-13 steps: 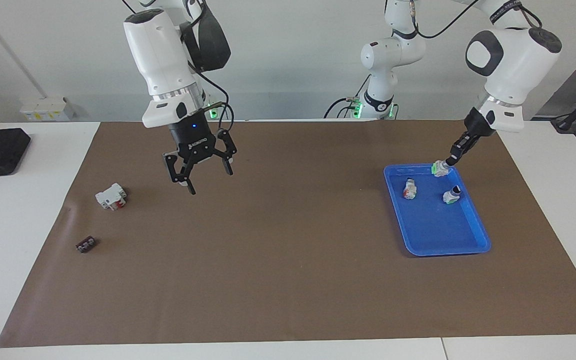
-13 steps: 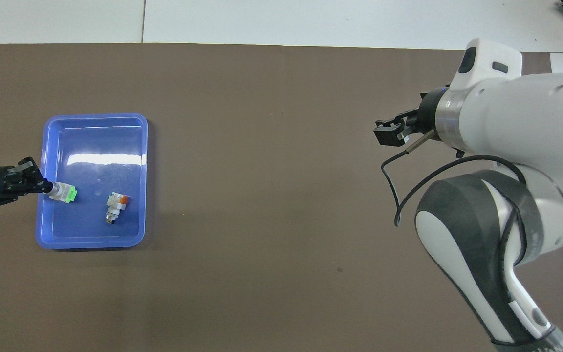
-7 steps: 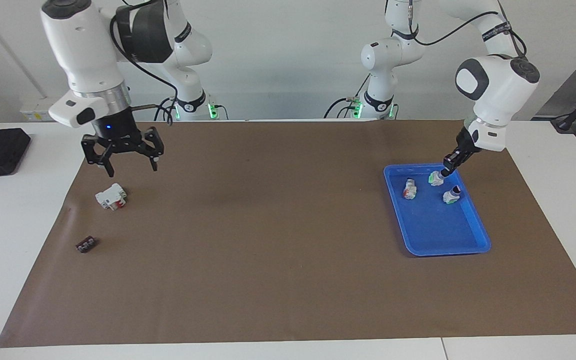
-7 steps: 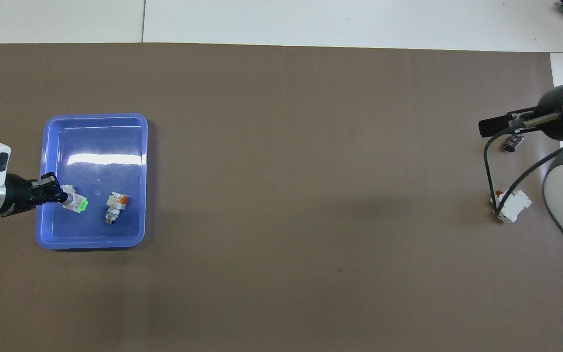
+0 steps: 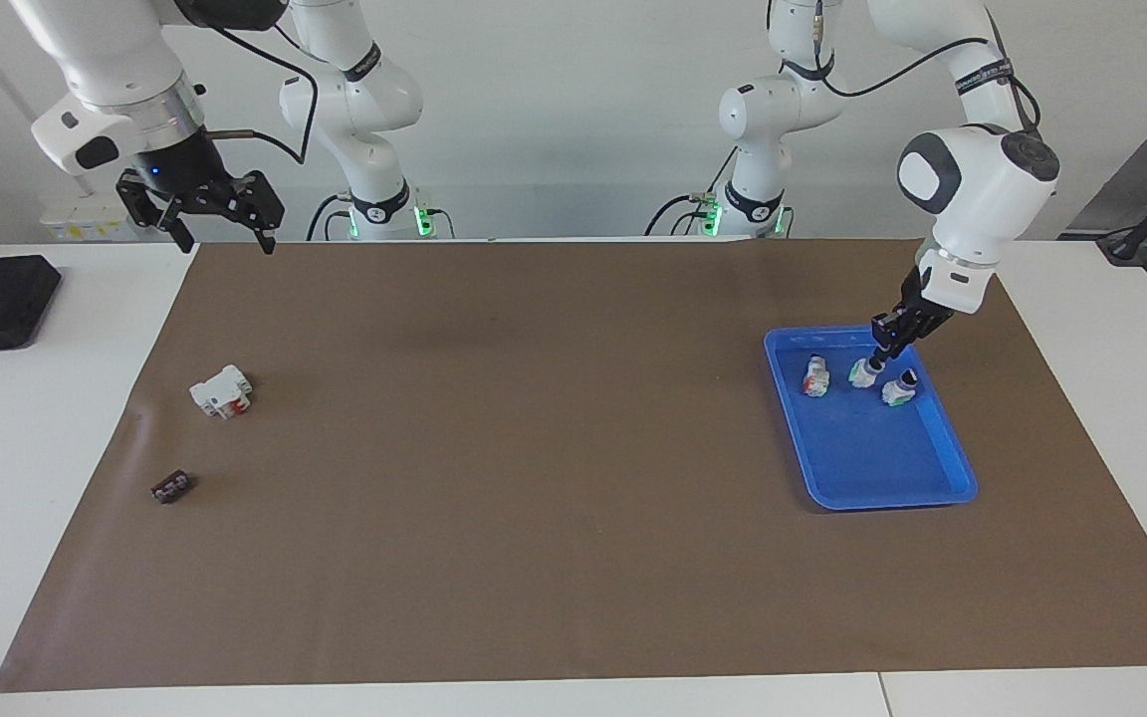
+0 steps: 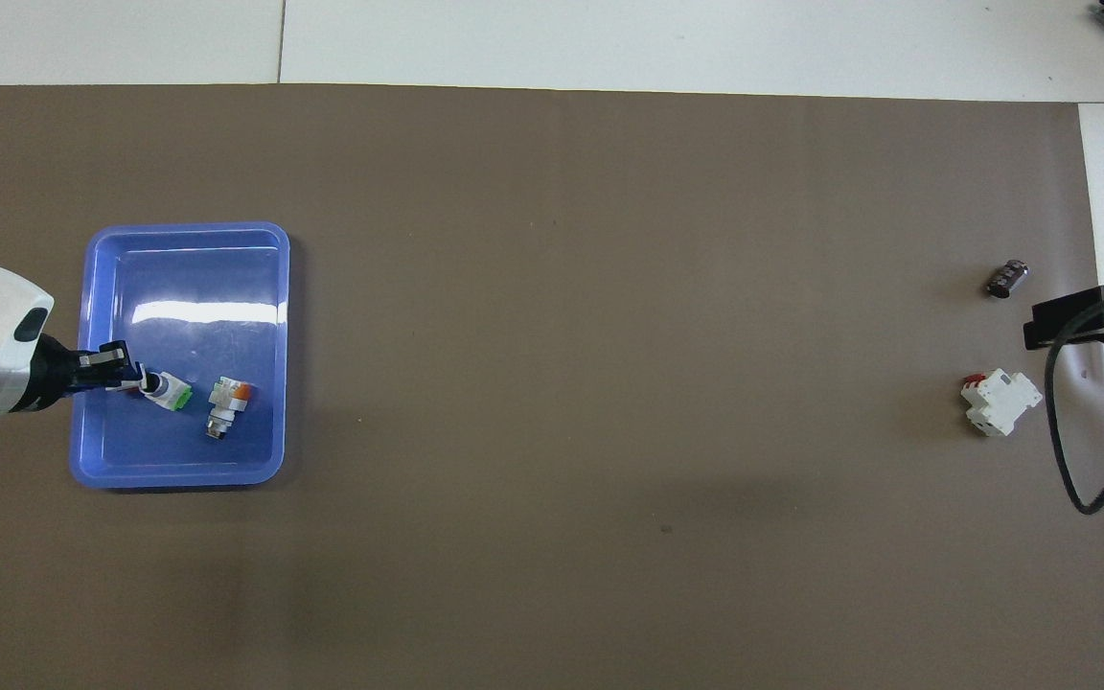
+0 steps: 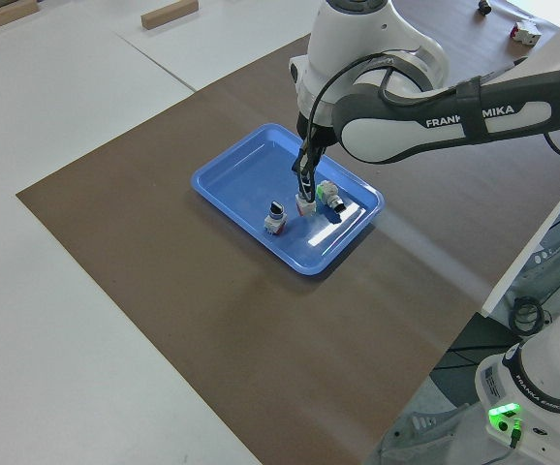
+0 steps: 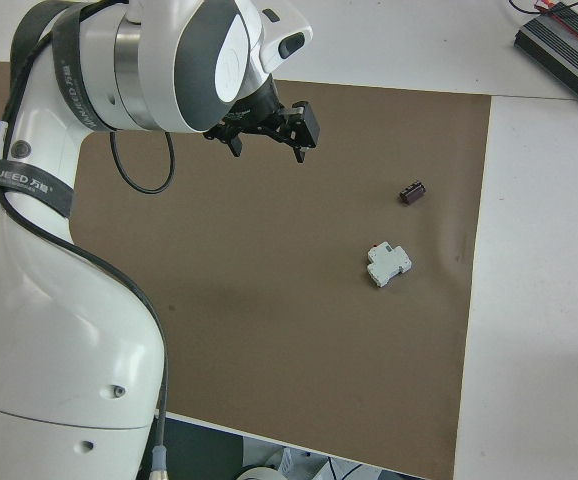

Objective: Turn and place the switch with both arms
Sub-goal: 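Release the switch in the tray and lift the left gripper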

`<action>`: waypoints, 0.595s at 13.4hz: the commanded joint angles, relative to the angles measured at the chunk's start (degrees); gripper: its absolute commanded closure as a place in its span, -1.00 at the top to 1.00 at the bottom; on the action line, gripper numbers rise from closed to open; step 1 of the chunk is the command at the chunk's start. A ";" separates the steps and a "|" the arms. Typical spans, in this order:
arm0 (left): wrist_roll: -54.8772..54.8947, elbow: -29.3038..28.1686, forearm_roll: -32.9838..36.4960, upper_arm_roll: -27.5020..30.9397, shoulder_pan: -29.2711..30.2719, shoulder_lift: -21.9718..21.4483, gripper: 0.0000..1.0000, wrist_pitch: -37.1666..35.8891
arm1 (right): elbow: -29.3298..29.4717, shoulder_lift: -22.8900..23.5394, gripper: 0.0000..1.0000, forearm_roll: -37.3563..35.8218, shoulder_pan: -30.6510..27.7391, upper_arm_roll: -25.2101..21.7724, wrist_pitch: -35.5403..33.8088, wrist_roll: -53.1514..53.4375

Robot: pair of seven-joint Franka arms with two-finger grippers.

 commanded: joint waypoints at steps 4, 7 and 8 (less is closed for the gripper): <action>0.15 25.18 1.90 0.27 -4.88 8.49 0.47 -17.73 | -2.60 -0.84 1.00 0.19 -0.35 0.49 0.56 1.08; 0.24 30.20 4.60 0.27 -8.66 8.76 0.45 -24.84 | -2.51 -1.37 1.00 0.19 -0.44 0.76 0.65 0.81; 0.33 32.83 5.84 0.18 -9.97 9.37 0.45 -30.01 | -2.43 -1.29 1.00 0.19 -0.27 1.02 1.52 0.20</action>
